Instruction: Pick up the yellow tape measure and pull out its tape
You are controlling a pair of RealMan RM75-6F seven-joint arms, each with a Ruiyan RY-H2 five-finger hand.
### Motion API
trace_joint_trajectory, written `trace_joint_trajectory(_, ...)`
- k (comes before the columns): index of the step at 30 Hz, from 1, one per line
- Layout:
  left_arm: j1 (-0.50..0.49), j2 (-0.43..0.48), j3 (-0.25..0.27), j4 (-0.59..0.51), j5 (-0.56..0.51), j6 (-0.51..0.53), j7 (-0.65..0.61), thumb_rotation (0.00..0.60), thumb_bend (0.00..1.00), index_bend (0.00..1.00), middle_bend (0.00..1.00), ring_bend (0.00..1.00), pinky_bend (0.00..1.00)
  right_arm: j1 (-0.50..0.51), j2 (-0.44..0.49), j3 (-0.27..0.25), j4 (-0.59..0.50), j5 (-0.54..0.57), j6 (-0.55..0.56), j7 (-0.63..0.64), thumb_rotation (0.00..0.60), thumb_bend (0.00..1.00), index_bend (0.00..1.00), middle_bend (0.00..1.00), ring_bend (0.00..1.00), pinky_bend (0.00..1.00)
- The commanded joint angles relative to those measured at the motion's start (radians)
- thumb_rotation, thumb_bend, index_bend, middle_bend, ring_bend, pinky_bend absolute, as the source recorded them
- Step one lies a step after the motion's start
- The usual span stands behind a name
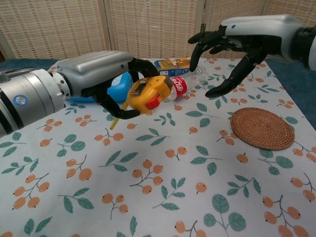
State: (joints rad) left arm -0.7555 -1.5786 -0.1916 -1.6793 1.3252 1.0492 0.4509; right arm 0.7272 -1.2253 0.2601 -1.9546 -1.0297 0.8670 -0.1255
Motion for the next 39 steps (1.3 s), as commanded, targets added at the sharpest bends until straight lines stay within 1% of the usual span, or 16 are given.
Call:
trace_joint_trajectory(1, -0.009, -0.021, -0.003, 0.011, -0.008, 0.008, 0.015, 0.600, 0.39, 0.53, 0.52, 0.44, 0.11, 0.022, -0.019, -0.001, 0.015, 0.023, -0.006, -0.012, 0.600, 0.20, 0.42, 0.03, 0.05, 0.00)
trace_joint_trajectory(11, -0.026, -0.063, -0.006, 0.024, -0.014, 0.026, 0.038, 0.600, 0.39, 0.54, 0.52, 0.44, 0.11, 0.056, -0.055, -0.017, 0.037, 0.055, 0.002, -0.036, 0.600, 0.20, 0.44, 0.03, 0.06, 0.00)
trace_joint_trajectory(24, -0.039, -0.082, 0.003, 0.034, -0.022, 0.030, 0.067, 0.600, 0.39, 0.54, 0.52, 0.44, 0.11, 0.077, -0.072, -0.029, 0.051, 0.065, 0.007, -0.033, 0.600, 0.20, 0.45, 0.04, 0.07, 0.00)
trace_joint_trajectory(34, -0.046, -0.081, -0.001, 0.033, -0.049, 0.021, 0.070, 0.600, 0.39, 0.54, 0.52, 0.44, 0.10, 0.087, -0.078, -0.043, 0.053, 0.078, 0.008, -0.037, 0.600, 0.20, 0.47, 0.06, 0.09, 0.00)
trace_joint_trajectory(39, -0.048, -0.080, -0.004, 0.036, -0.058, 0.024, 0.070, 0.600, 0.39, 0.54, 0.52, 0.44, 0.10, 0.088, -0.079, -0.050, 0.054, 0.078, 0.009, -0.034, 0.600, 0.20, 0.52, 0.08, 0.10, 0.00)
